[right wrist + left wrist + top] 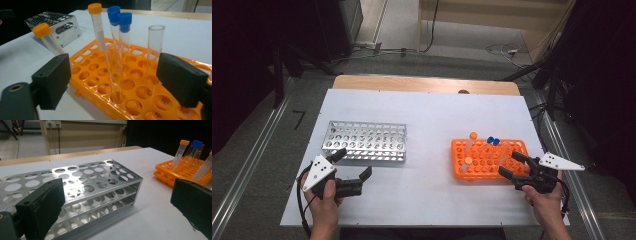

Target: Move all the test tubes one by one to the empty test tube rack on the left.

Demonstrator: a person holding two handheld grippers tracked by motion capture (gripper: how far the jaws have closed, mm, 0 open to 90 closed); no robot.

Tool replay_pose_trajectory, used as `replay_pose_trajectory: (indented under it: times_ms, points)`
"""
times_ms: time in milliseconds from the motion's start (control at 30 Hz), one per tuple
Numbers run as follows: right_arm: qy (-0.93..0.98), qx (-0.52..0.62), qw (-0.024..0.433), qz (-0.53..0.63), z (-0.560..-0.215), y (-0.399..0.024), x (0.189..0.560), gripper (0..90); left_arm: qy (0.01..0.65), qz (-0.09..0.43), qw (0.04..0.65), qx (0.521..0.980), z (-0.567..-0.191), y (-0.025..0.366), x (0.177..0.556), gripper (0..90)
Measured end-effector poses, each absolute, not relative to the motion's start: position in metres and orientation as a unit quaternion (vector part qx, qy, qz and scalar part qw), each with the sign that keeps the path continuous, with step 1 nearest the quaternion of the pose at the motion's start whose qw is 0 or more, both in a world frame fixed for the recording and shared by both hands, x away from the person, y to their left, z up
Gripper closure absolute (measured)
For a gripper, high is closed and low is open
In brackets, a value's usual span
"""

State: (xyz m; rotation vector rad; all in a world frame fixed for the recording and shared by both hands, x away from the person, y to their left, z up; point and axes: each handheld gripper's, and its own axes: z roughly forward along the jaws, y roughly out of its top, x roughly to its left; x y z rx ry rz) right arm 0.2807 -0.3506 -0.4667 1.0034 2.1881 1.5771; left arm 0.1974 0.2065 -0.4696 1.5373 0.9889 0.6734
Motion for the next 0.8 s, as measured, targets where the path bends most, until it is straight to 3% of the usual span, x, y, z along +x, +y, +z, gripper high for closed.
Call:
replay_pose_trajectory:
  times_ms: [400, 800]
  points:
    - [0.774, 0.351, 0.128, 0.511, -0.477, -0.344, 0.281, 51.1, 0.417, 0.283, 0.56, 0.657, -0.47, 0.203, 0.199, 0.0]
    - [0.793, 0.348, 0.144, 0.48, -0.485, -0.339, 0.281, 64.7, 0.419, 0.281, 0.557, 0.66, -0.47, 0.201, 0.2, 0.0]
